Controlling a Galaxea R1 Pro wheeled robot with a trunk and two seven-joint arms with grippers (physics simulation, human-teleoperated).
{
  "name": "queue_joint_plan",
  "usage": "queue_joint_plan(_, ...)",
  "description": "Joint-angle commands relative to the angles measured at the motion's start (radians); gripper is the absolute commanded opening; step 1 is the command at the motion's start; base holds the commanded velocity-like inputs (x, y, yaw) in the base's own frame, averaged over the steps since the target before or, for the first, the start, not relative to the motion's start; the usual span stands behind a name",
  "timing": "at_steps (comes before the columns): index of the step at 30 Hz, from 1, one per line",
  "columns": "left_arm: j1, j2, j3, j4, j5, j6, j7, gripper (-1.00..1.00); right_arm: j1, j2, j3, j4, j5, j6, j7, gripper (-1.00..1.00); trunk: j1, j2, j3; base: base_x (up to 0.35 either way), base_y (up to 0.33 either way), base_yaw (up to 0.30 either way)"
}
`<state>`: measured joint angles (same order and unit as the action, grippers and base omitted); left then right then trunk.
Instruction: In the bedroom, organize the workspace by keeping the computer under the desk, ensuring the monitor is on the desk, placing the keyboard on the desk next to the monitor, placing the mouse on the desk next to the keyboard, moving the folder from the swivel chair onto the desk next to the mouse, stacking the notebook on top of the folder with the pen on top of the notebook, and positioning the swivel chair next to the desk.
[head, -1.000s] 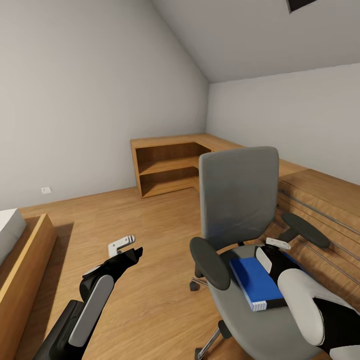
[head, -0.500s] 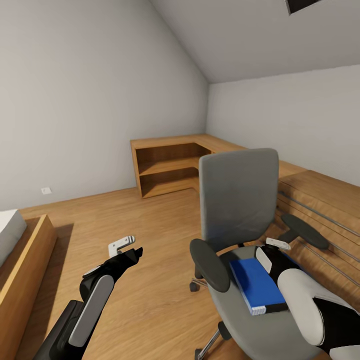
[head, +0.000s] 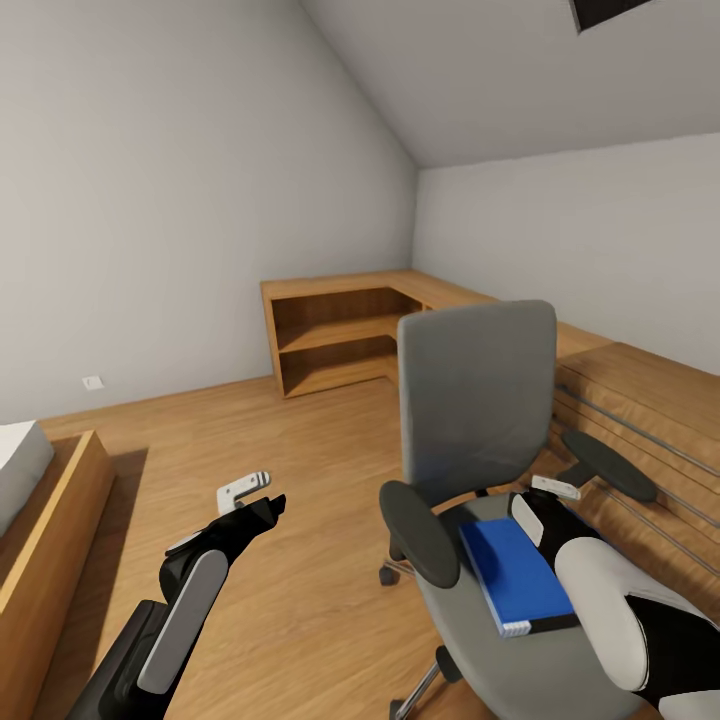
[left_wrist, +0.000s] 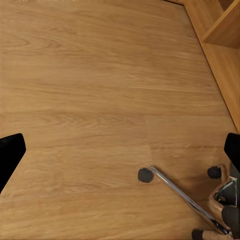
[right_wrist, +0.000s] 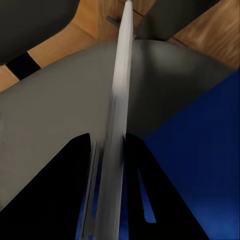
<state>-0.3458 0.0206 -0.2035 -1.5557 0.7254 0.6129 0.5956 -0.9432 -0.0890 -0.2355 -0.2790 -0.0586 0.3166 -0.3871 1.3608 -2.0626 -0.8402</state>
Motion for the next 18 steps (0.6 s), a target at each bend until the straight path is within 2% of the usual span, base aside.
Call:
queue_joint_plan(1, -0.001, 0.001, -0.002, -0.001, 0.01, 0.0, 0.01, 1.0, 0.0, 0.0, 0.001, -0.002, -0.007, 0.004, -0.002, -1.0, -0.004, 0.007, 0.002, 0.0, 0.0, 0.0)
queue_joint_plan(3, -0.001, 0.001, -0.002, -0.001, 0.01, 0.0, 0.01, 1.0, 0.0, 0.0, 0.001, -0.002, -0.007, 0.004, -0.001, -1.0, -0.012, 0.021, 0.009, 0.0, 0.0, 0.0)
queue_joint_plan(18, -0.001, 0.001, -0.002, -0.001, 0.009, 0.001, 0.01, 1.0, 0.0, 0.001, 0.001, -0.004, -0.009, 0.004, -0.003, -1.0, -0.012, 0.021, 0.009, 0.0, 0.0, 0.0)
